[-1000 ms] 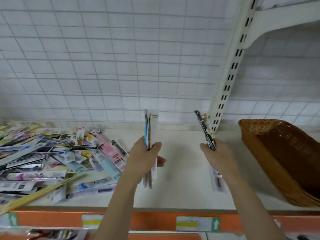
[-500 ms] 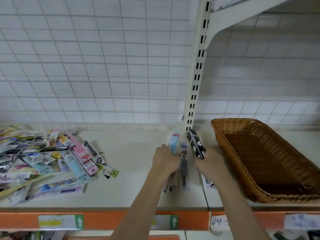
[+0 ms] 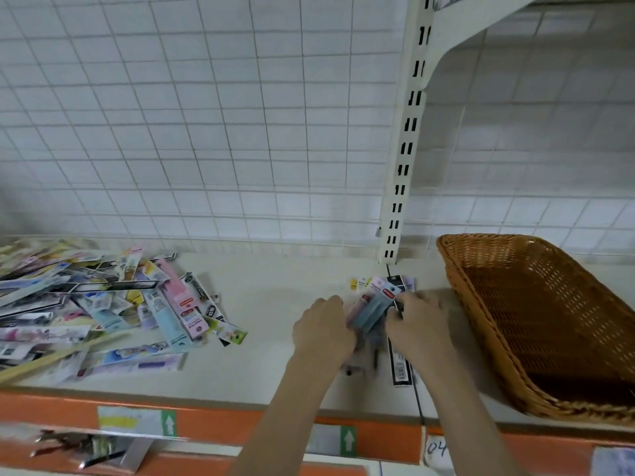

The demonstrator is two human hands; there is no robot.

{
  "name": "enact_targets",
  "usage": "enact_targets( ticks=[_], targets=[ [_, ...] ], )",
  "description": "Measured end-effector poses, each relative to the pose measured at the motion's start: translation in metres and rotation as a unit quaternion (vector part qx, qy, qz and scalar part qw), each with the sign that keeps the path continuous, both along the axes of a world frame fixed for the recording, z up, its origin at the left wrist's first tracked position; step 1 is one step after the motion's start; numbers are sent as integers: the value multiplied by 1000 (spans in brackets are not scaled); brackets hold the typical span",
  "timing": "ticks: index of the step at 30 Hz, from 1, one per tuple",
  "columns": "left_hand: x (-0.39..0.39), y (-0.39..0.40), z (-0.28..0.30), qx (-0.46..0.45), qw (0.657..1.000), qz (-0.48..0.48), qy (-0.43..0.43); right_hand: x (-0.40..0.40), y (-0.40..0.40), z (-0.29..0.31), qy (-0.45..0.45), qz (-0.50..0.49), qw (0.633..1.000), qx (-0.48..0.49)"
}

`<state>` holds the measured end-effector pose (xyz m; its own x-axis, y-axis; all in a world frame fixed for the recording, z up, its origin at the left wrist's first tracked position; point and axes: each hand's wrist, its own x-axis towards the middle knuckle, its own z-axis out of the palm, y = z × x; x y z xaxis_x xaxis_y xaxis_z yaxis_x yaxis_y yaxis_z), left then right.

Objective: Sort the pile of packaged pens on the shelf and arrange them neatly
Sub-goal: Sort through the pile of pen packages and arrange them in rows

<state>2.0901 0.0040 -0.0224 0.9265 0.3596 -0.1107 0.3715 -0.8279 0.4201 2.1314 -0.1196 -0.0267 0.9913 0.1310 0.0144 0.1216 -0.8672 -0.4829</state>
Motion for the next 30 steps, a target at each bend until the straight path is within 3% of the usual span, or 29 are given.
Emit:
enact_targets(
  ticks=[7, 16, 20, 30],
  targets=[
    [-24, 47, 2, -58, 994, 49, -84, -2, 29, -1, -94, 39, 994, 25],
    [-97, 165, 10, 19, 966, 141, -215, -30, 124, -5, -80, 160, 980, 90],
    [-124, 224, 11, 32, 956, 182, -228, -44, 173, -5, -73, 208, 972, 81],
    [-168, 365, 16, 31, 948, 200, -244, -79, 312, 4, -60, 221, 970, 77]
  ],
)
